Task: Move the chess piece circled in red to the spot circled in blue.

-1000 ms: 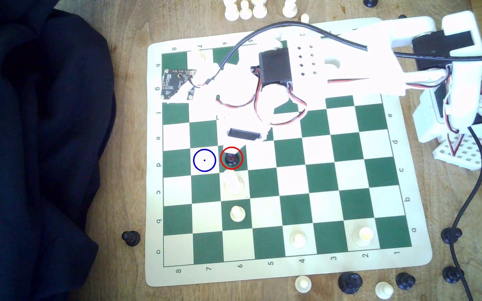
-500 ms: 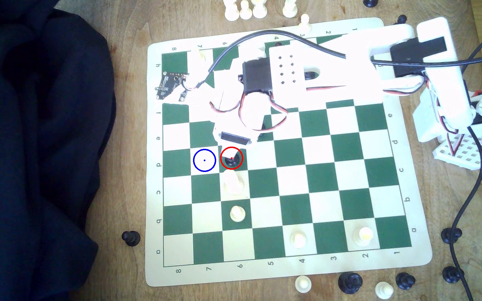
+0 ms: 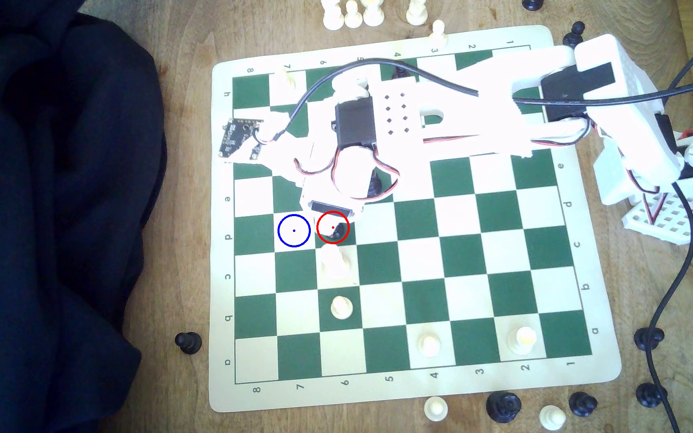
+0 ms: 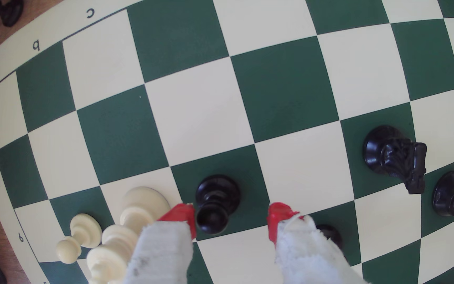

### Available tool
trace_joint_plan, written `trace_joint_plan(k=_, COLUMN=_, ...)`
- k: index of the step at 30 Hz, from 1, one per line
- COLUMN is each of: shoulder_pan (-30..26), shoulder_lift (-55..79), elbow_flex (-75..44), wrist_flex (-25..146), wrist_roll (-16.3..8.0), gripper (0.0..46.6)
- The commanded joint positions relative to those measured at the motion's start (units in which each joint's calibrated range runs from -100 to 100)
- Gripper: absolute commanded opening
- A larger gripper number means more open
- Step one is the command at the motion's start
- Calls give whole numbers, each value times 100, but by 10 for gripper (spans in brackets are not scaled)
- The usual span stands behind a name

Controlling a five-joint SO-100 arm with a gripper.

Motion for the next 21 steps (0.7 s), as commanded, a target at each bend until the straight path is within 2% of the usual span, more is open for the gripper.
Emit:
trace_joint_plan(k=1, shoulder_pan=-44, shoulder_lift=-173, elbow_flex=-455, wrist_flex=-12, wrist_roll=5, gripper=144)
trace_joint_plan(k=21, shoulder_pan=-161, shoulder_lift=-37, elbow_flex=-455, wrist_flex=-119, wrist_roll=-24, gripper=128)
